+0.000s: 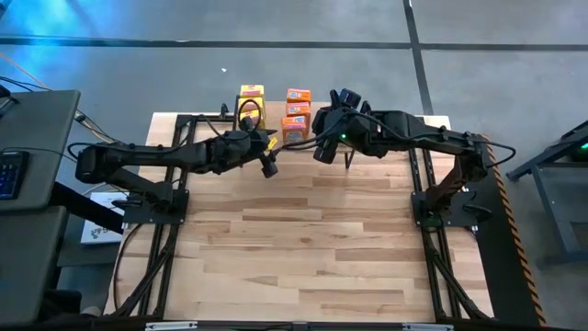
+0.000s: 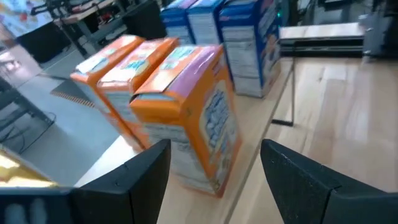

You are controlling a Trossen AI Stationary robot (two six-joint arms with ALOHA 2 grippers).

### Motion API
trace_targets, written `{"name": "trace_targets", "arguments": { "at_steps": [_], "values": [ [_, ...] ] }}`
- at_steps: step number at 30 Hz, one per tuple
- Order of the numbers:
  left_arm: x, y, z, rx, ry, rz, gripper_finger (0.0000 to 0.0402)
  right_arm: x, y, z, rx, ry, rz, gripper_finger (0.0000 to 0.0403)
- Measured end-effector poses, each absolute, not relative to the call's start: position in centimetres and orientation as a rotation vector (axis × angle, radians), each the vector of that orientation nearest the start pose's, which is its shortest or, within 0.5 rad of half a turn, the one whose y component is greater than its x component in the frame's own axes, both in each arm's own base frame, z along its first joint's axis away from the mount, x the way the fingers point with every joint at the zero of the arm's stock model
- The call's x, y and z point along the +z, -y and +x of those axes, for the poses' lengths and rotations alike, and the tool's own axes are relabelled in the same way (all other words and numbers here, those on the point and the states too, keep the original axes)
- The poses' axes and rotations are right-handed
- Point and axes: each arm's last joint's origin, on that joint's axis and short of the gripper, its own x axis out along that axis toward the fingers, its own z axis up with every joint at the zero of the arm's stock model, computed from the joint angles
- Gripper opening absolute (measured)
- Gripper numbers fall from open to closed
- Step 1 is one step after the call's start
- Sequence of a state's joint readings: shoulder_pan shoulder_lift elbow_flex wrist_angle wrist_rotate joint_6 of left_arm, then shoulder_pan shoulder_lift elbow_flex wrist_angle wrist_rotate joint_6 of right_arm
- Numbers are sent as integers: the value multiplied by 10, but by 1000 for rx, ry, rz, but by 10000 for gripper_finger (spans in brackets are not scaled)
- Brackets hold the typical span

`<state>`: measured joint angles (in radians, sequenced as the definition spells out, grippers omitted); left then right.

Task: Stack cereal on shelf
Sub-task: Put the orange cereal box on the shelf aligned with the other orange cereal boxes

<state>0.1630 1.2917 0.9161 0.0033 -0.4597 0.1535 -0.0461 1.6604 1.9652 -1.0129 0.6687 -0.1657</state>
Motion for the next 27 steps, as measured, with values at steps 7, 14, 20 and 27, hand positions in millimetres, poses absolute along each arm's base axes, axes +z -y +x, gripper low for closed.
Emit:
{"name": "trace_targets", "arguments": {
  "at_steps": [7, 14, 20, 27],
  "values": [
    [283, -68, 283, 611, -433, 194, 241, 438, 33, 327, -610, -746, -367, 245],
    [276, -75, 291, 623, -423, 181, 241, 438, 32, 327, -606, -745, -366, 245],
    [270, -77, 294, 609, -437, 177, 241, 438, 33, 327, -606, -746, -366, 245],
    [276, -77, 296, 603, -377, 169, 241, 438, 33, 327, -606, -746, -366, 245]
  ]
}}
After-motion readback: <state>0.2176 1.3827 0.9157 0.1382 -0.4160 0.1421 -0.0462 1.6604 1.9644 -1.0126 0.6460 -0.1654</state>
